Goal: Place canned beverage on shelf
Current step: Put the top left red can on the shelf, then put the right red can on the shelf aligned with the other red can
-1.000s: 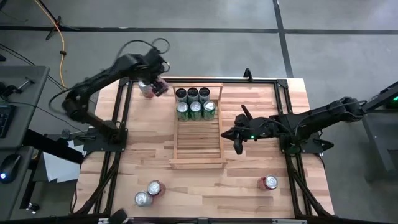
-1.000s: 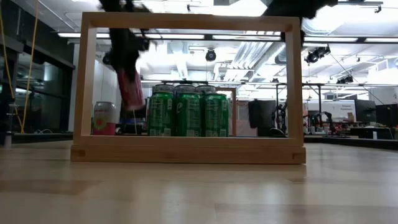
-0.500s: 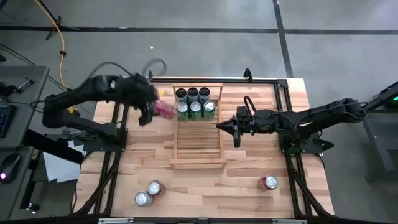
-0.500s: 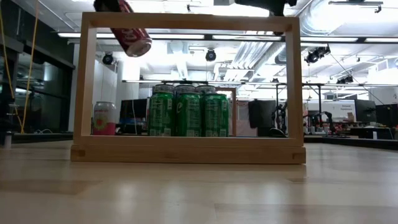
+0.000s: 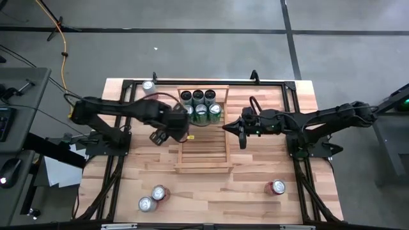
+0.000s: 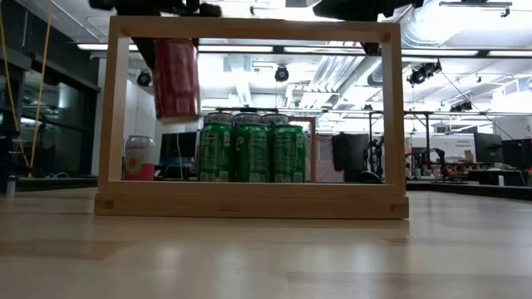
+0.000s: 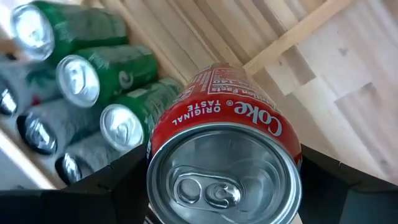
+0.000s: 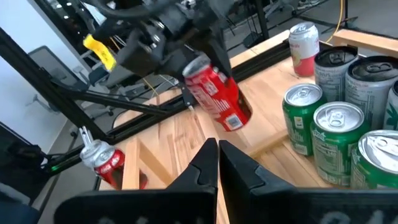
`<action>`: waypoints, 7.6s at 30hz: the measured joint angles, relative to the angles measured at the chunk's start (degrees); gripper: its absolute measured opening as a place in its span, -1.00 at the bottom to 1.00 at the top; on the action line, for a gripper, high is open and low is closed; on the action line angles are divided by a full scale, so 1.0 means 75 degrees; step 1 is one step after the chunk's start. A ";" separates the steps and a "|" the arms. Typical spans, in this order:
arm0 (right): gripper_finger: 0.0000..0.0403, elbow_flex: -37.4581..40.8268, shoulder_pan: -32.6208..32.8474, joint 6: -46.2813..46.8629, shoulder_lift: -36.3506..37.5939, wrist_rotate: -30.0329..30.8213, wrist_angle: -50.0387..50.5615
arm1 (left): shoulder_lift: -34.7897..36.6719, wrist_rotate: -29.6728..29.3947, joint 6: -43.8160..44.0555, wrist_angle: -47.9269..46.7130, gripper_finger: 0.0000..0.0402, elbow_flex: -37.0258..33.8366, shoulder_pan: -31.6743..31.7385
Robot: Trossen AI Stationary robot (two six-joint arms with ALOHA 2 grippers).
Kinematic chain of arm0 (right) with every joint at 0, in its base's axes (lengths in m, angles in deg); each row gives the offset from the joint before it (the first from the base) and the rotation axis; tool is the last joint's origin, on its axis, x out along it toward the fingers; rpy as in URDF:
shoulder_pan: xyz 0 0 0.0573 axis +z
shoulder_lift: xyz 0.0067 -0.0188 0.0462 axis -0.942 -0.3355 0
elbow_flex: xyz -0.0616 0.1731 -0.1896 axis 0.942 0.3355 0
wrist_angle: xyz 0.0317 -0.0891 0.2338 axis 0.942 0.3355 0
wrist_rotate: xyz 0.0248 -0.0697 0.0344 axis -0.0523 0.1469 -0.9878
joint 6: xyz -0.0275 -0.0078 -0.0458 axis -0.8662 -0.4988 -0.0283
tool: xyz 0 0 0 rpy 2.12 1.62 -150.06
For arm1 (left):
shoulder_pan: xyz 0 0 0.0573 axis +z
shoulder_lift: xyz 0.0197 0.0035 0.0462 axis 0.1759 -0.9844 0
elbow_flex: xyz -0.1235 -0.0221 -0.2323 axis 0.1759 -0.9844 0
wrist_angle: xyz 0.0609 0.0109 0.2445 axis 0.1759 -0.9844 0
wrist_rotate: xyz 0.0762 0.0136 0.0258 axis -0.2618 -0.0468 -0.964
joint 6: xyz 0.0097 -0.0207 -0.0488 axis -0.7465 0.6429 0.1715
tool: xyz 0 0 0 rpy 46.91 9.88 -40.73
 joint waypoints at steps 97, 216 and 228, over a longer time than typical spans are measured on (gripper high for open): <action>-1.00 -0.1501 -0.0343 -0.0114 -0.3408 -0.0755 0.0985 | 0.5124 -0.0040 0.8897 0.7916 0.39 -0.6432 0.0209; -1.00 -0.2541 0.0009 -0.0441 0.0296 0.0713 0.3481 | 0.6614 -0.0615 0.7060 1.1312 -1.00 -0.6860 -0.1111; -1.00 -0.2541 0.0006 -0.0920 0.0254 0.0606 0.3177 | 0.6567 0.0008 0.7068 1.1444 -1.00 -0.6860 -0.1111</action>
